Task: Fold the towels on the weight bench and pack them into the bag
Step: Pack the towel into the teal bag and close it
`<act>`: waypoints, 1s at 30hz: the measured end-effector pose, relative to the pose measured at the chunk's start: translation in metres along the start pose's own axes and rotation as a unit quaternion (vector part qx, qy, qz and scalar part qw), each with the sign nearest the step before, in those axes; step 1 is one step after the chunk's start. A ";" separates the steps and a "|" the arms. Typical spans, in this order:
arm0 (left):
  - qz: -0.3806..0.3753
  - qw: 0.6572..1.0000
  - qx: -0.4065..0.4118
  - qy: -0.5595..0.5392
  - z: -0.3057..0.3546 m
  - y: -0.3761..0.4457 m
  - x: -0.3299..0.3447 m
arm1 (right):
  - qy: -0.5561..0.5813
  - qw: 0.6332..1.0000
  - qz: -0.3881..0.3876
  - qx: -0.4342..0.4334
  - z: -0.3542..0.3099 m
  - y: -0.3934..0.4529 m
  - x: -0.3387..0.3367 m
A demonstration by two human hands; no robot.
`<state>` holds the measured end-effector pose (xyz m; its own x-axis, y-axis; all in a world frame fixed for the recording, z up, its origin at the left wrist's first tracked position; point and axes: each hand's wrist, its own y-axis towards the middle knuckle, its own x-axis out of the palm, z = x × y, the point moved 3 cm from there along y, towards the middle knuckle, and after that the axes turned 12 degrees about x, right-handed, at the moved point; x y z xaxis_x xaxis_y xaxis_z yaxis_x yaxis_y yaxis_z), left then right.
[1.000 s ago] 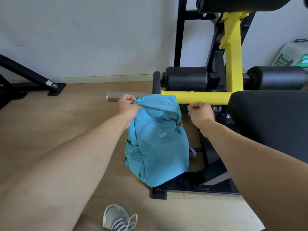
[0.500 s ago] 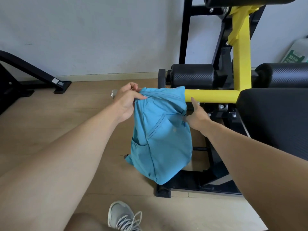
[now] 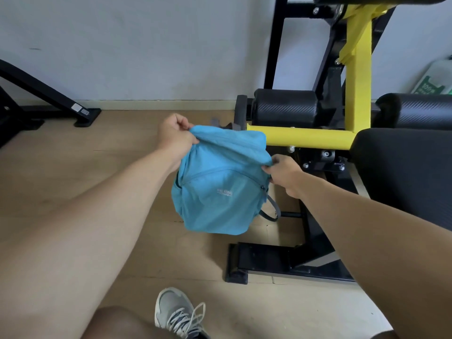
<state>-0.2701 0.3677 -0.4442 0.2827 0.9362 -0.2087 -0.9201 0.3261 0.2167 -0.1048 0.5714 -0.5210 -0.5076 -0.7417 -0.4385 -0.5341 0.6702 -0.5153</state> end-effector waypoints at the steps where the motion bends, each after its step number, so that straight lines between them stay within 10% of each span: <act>1: -0.015 0.999 -0.003 0.030 -0.008 -0.003 0.000 | -0.010 1.000 -0.001 0.007 0.005 0.001 0.000; 30: -0.074 0.988 0.032 0.131 -0.032 -0.011 0.050 | -0.073 0.995 0.057 0.048 0.024 0.004 -0.034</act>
<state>-0.2544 0.4065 -0.4872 0.3254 0.8148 -0.4799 -0.8524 0.4724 0.2242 -0.0728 0.5987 -0.5257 -0.4535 -0.6614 -0.5974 -0.4080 0.7500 -0.5206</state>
